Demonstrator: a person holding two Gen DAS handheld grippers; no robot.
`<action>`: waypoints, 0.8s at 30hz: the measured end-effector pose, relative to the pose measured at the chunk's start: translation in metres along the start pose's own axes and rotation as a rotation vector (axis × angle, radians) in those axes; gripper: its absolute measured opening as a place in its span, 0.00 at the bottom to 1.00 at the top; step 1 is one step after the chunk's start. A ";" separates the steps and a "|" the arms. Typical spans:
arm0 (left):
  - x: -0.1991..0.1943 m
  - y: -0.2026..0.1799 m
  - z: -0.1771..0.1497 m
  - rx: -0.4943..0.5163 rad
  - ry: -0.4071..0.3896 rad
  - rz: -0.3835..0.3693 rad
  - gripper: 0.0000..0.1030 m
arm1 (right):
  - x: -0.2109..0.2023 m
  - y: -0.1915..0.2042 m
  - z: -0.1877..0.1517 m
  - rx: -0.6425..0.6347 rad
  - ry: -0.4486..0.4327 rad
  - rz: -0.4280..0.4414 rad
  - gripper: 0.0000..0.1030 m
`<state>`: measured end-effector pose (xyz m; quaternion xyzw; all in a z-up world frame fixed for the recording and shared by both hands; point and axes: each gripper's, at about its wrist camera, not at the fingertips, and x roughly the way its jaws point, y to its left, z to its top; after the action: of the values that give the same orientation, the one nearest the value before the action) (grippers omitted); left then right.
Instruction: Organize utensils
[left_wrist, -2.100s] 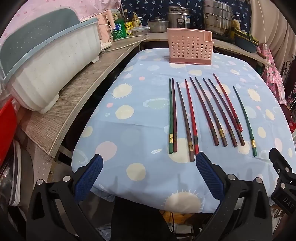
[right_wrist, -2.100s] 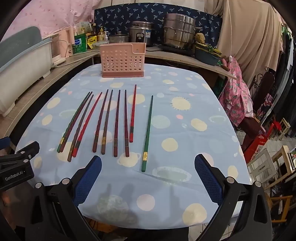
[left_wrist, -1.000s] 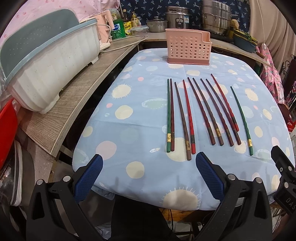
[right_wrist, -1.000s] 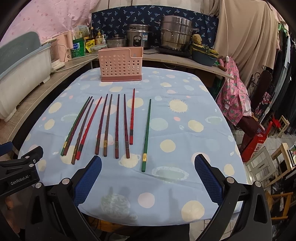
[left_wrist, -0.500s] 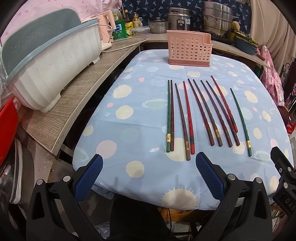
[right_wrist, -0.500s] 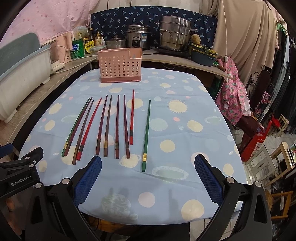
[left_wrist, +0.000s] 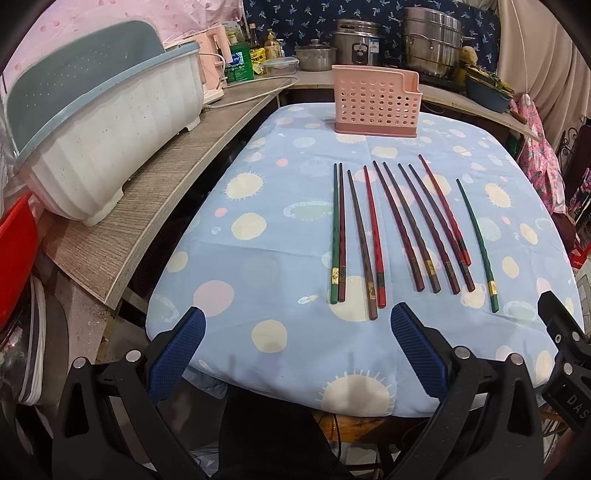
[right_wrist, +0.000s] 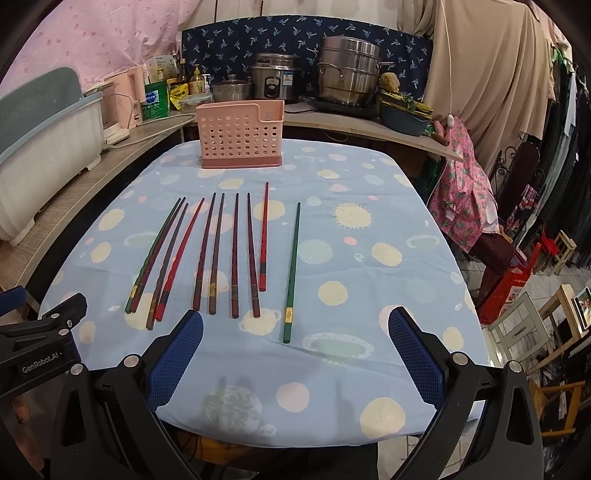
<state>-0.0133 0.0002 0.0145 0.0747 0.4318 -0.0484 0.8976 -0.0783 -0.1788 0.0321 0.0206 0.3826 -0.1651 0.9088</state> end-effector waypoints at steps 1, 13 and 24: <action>0.000 0.000 -0.001 0.001 0.000 0.000 0.93 | 0.000 0.000 0.000 0.001 -0.001 0.000 0.93; -0.001 -0.001 -0.002 0.002 -0.002 0.000 0.93 | -0.001 0.000 0.000 0.003 0.001 0.001 0.93; -0.001 0.000 -0.001 0.003 0.003 0.000 0.93 | -0.001 0.001 -0.001 0.003 0.006 0.008 0.93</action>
<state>-0.0150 0.0002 0.0144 0.0761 0.4332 -0.0491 0.8967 -0.0796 -0.1772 0.0320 0.0240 0.3851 -0.1620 0.9082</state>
